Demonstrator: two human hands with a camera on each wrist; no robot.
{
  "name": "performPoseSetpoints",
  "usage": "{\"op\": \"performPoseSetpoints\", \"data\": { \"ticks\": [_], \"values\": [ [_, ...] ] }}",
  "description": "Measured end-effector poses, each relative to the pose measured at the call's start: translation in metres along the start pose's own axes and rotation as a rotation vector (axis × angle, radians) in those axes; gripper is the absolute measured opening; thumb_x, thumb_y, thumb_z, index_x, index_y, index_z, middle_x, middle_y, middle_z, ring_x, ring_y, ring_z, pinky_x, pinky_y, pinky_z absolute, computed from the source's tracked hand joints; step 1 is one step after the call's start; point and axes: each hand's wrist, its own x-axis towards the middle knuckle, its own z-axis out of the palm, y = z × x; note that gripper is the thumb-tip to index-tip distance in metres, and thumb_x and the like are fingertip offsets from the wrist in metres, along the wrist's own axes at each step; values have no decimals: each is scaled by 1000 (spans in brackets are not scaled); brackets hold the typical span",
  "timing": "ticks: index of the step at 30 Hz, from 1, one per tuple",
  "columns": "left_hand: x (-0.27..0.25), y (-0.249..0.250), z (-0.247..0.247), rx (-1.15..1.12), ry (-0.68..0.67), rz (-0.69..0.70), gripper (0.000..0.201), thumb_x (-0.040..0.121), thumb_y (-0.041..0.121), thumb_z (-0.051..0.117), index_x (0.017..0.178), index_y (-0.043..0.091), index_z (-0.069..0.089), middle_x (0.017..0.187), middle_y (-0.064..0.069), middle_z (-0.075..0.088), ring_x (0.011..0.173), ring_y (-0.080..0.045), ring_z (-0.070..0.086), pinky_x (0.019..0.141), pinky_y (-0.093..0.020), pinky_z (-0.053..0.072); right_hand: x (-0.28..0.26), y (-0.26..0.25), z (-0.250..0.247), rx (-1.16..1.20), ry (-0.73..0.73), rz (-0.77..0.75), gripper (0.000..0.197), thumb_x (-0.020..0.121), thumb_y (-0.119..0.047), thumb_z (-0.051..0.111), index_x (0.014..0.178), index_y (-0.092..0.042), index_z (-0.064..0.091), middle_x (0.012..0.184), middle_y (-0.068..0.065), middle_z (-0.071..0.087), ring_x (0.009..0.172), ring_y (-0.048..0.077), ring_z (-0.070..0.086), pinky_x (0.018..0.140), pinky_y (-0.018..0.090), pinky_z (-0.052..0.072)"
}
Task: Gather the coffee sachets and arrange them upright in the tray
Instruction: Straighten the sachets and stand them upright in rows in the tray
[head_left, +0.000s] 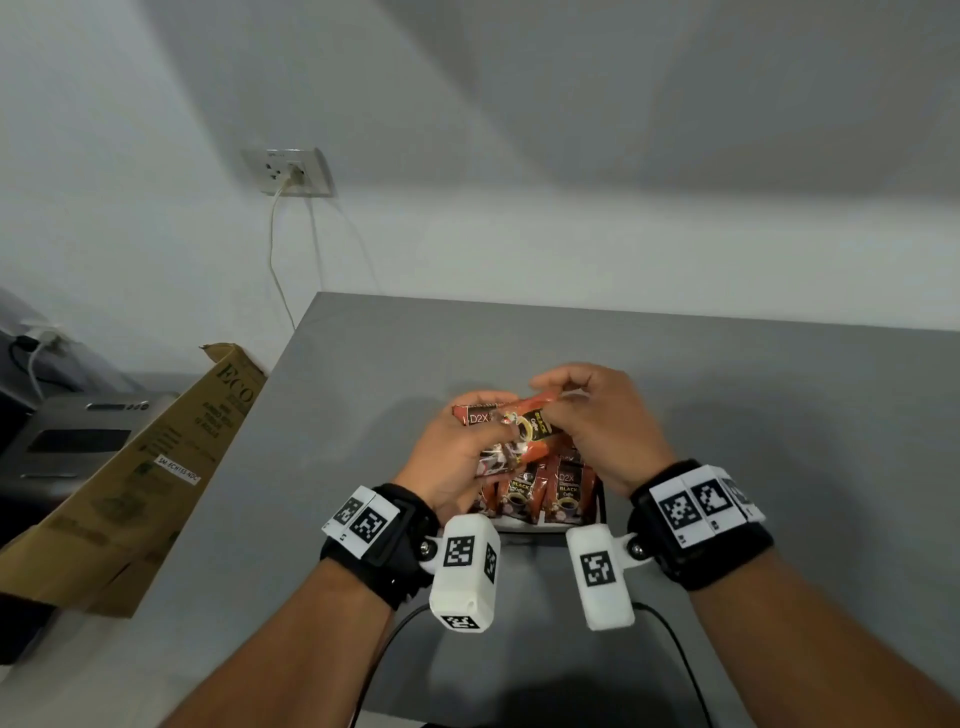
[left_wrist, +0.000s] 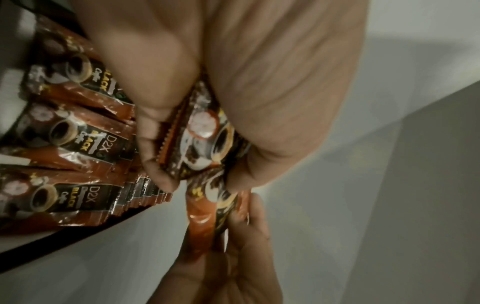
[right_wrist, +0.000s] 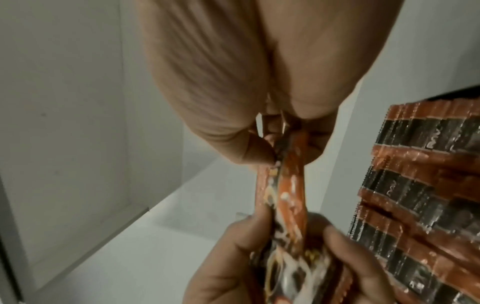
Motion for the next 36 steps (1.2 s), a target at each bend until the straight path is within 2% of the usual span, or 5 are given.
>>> {"op": "performPoseSetpoints", "data": {
  "ticks": [10, 18, 24, 31, 36],
  "values": [
    [1, 0, 0, -316, 67, -11, 35, 86, -5, 41, 115, 5, 59, 93, -24, 66, 72, -31, 65, 68, -44, 59, -6, 7, 13, 491, 52, 146, 13, 93, 1, 63, 106, 4, 65, 97, 20, 74, 79, 28, 68, 63, 32, 54],
    [2, -4, 3, -61, 124, 94, 38, 82, -21, 58, 111, 3, 62, 94, -19, 71, 72, -29, 69, 67, -39, 59, -10, 8, 4, 338, -157, 305, 22, 93, 5, 48, 106, -8, 60, 92, 14, 68, 70, 22, 58, 57, 35, 44],
    [1, -8, 9, 14, 118, 119, 47, 73, -25, 66, 108, 6, 62, 83, -13, 71, 67, -24, 68, 60, -35, 60, -15, 11, 21, 237, -162, 266, 17, 97, -16, 58, 114, -15, 62, 106, 14, 73, 92, 28, 72, 90, 55, 57],
    [-6, -7, 3, -180, 53, -33, 35, 91, 3, 52, 125, 1, 56, 106, -26, 65, 80, -35, 68, 65, -41, 59, -13, 9, 16, 360, -46, 235, 17, 100, -4, 52, 110, -10, 64, 97, 11, 74, 80, 21, 69, 64, 32, 54],
    [-5, -2, -8, -156, 38, 0, 32, 94, -12, 44, 121, -1, 57, 96, -28, 65, 73, -33, 69, 60, -42, 61, -10, 5, -7, 510, -52, 262, 17, 100, -2, 51, 110, -4, 65, 80, 6, 72, 61, 12, 66, 58, 27, 53]
  ]
}}
